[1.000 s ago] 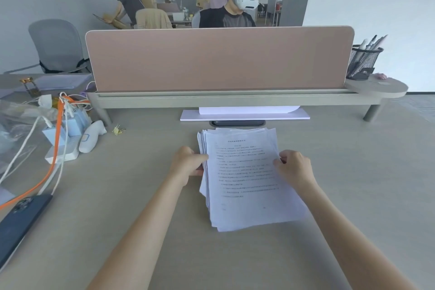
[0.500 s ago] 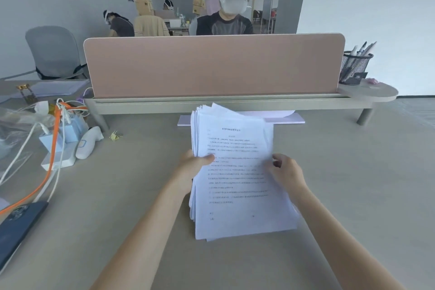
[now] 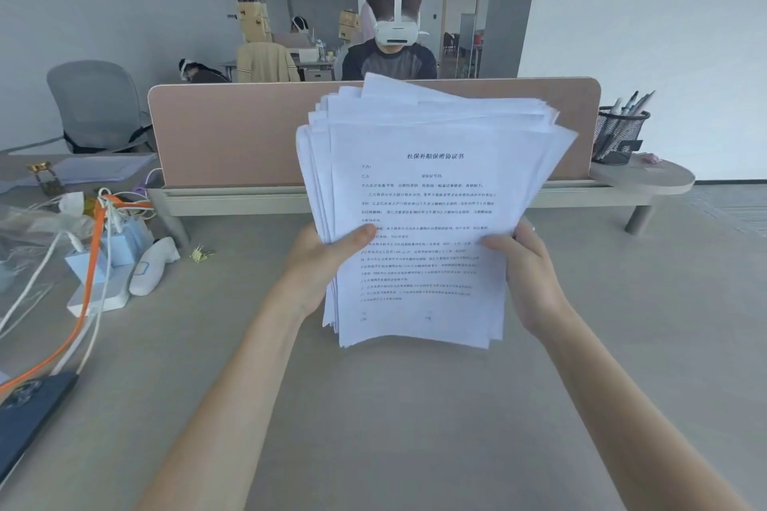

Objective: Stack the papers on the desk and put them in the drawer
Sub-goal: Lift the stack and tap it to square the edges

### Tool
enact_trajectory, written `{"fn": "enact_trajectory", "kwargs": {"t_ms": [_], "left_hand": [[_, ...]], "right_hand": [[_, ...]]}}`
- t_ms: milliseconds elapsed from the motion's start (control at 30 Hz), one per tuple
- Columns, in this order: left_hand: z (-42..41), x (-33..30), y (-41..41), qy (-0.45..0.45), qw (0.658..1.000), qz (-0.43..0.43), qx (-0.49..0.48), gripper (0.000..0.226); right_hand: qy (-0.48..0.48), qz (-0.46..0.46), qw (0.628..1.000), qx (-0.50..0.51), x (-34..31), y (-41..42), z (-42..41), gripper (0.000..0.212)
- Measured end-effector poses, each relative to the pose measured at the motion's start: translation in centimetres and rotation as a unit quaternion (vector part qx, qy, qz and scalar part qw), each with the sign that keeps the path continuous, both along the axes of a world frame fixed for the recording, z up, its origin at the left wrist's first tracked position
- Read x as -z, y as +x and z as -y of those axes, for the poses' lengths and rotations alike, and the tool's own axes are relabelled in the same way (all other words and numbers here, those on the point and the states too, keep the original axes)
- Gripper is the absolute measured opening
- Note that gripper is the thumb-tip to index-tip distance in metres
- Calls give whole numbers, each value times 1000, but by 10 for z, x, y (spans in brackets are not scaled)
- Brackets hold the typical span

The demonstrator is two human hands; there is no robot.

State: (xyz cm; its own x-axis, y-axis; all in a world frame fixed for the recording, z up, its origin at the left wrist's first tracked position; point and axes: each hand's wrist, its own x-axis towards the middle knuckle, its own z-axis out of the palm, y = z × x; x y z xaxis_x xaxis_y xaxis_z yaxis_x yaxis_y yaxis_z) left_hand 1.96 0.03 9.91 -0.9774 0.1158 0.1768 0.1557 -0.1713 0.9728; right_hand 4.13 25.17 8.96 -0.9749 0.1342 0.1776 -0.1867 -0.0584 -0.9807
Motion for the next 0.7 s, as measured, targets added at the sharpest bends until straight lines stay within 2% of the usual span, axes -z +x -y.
{"fn": "enact_trajectory", "kwargs": {"t_ms": [133, 400, 567, 700], "left_hand": [[-1, -1, 2, 8, 1000, -10, 5, 34], [-11, -10, 4, 3, 1000, -11, 18, 25], [-16, -14, 4, 32, 999, 2, 16, 27], [-19, -10, 5, 61, 998, 15, 17, 24]], "right_hand": [[7, -27, 1000, 9, -9, 1, -4, 32], [25, -109, 994, -13, -37, 1, -12, 37], [16, -128, 992, -12, -48, -1, -9, 42], [26, -151, 988, -2, -57, 0, -9, 38]]}}
